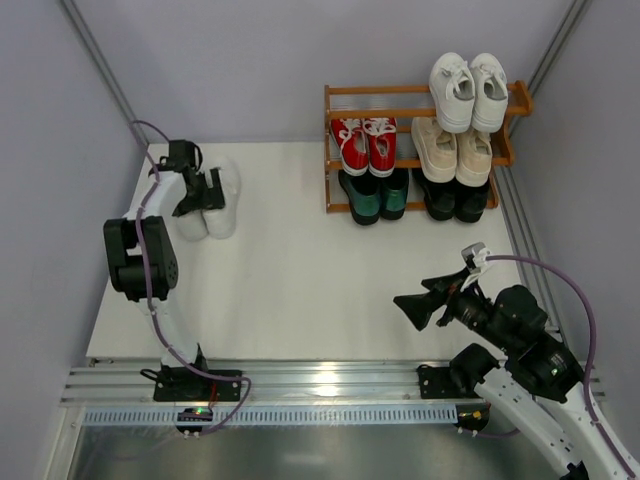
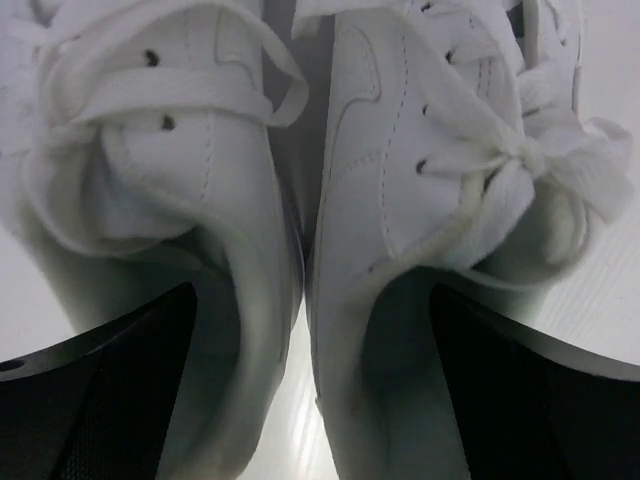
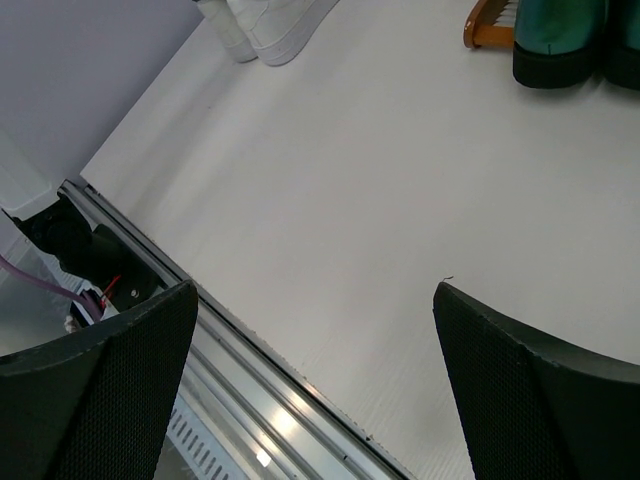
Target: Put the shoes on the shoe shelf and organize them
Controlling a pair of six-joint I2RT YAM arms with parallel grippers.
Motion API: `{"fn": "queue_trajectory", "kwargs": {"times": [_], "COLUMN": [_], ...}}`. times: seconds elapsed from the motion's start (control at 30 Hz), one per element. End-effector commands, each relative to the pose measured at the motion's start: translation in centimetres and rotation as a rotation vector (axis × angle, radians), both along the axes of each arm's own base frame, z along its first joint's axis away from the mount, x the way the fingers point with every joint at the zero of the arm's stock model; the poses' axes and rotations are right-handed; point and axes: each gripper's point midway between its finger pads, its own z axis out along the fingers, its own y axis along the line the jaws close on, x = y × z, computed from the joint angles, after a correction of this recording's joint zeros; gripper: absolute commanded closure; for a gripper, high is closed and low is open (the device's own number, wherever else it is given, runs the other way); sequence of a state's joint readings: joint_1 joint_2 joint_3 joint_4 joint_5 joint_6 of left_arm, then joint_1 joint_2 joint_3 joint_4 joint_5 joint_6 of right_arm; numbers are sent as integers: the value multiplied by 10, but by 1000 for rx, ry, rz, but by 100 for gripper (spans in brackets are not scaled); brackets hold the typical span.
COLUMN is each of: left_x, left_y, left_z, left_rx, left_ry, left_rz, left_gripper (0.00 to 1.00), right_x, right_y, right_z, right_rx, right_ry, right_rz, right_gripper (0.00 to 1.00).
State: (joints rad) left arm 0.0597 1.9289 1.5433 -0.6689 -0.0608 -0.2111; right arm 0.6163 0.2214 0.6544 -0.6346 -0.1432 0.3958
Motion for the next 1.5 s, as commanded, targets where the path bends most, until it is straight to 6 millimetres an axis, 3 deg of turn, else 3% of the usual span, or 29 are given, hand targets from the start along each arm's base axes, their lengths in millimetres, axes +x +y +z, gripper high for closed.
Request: {"fn": "queue_trajectory", "kwargs": {"times": [0.0,0.1,0.13,0.2,0.23,0.27,0.3,0.33,0.47,0.57,0.67,0.73,0.8,0.83,0.87,0.93,0.97,1.03,1.07,1.27,1.47], "left_x": [6,0,-1,-4,-4,-5,-8,-11,-24,-51,-89,-115,-133,-148,-158,-173,-194,-203,-219,-249,-269], "left_y": [-4,-12,-16,-27,-31,-36,-44,-49,-93,-126,-170,-185,-214,-221,-243,-265,-287,-312,-336,-396,-431], "left_z": [-16,-40,-44,-52,-53,-53,-53,-52,-38,-32,-29,-24,-19,-24,-11,-7,-4,2,6,10,9], "left_rx": [-28,-71,-82,-110,-115,-117,-110,-107,-136,-204,-298,-333,-369,-374,-411,-443,-477,-512,-548,-616,-683], "left_ry": [31,90,102,127,130,135,152,162,168,196,228,233,207,222,186,159,158,103,99,74,78], "left_rz": [-53,-69,-78,-97,-104,-107,-116,-119,-160,-128,-128,-88,-113,-107,-94,-98,-96,-97,-124,-135,-127], "left_gripper": [5,17,29,44,61,73,94,100,100,100,100,100,100,100,100,100,100,100,100,100,100], "right_x": [0,2,3,4,4,5,5,5,6,6,7,9,10,11,12,15,16,17,19,24,32], "right_y": [3,4,4,5,5,5,6,5,4,3,3,1,-1,-2,-3,-6,-6,-8,-8,-11,-15], "right_z": [1,0,-1,-2,-2,-3,-3,-2,2,2,1,-2,-2,-2,-2,-2,-2,-2,-2,0,0], "right_rx": [-2,-5,-7,-10,-11,-13,-12,-11,-8,-12,-25,-38,-43,-42,-46,-51,-55,-62,-65,-75,-97], "right_ry": [18,21,22,30,31,35,36,35,30,32,35,41,40,39,38,38,41,48,53,73,83], "right_rz": [9,7,6,4,4,4,3,2,-7,-13,-13,-24,-37,-45,-52,-76,-81,-93,-99,-133,-180], "right_gripper": [0,0,0,0,0,0,0,0,0,0,0,0,0,0,0,0,0,0,0,0,0]}}
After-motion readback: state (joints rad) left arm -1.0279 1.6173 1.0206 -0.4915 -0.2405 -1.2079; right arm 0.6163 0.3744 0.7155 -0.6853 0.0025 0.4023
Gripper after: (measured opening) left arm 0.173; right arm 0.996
